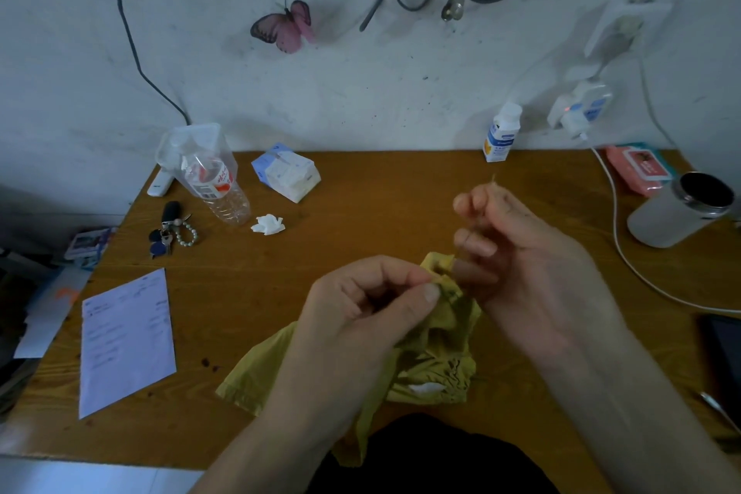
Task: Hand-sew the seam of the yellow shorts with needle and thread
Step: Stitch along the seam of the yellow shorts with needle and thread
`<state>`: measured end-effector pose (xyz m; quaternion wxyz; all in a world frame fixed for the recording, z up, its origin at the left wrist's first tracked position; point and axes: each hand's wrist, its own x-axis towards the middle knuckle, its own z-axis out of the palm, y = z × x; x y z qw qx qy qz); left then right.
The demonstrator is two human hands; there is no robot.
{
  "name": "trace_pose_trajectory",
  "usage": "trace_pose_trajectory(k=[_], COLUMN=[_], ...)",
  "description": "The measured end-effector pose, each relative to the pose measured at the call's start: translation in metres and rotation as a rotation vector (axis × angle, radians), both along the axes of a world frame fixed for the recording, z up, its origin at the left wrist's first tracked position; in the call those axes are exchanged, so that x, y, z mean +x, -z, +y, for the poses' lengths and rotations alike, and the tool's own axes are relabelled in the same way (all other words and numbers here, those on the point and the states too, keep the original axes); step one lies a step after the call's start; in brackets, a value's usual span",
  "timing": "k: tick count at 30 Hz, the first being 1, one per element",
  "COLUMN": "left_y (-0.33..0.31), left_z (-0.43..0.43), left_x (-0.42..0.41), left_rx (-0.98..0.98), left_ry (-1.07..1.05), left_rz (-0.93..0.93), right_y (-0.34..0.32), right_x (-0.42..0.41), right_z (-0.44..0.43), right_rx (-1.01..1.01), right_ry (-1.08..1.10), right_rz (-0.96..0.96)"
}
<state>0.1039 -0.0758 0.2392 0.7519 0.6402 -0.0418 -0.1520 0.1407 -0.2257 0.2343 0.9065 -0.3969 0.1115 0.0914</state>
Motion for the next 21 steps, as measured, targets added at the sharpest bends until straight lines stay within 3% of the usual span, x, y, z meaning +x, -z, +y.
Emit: trace_pose_trajectory(k=[6,11,21], left_y=[0.0,-0.003,-0.007], left_z=[0.003,0.006,0.012], left_x=[0.004,0.004,0.004], left_rx=[-0.087,-0.168,-0.133], left_ry=[-0.053,-0.069,-0.107], left_rz=[0.064,0.058,0.061], right_y=[0.007,0.02,0.038], right_x=[0.01,0.023,0.036], right_z=[-0.007,-0.015,-0.035], right_rx=[0.424,0.416,0.41], right_ry=[-0.096,0.035,0.201], right_rz=[0.199,0.289,0.343])
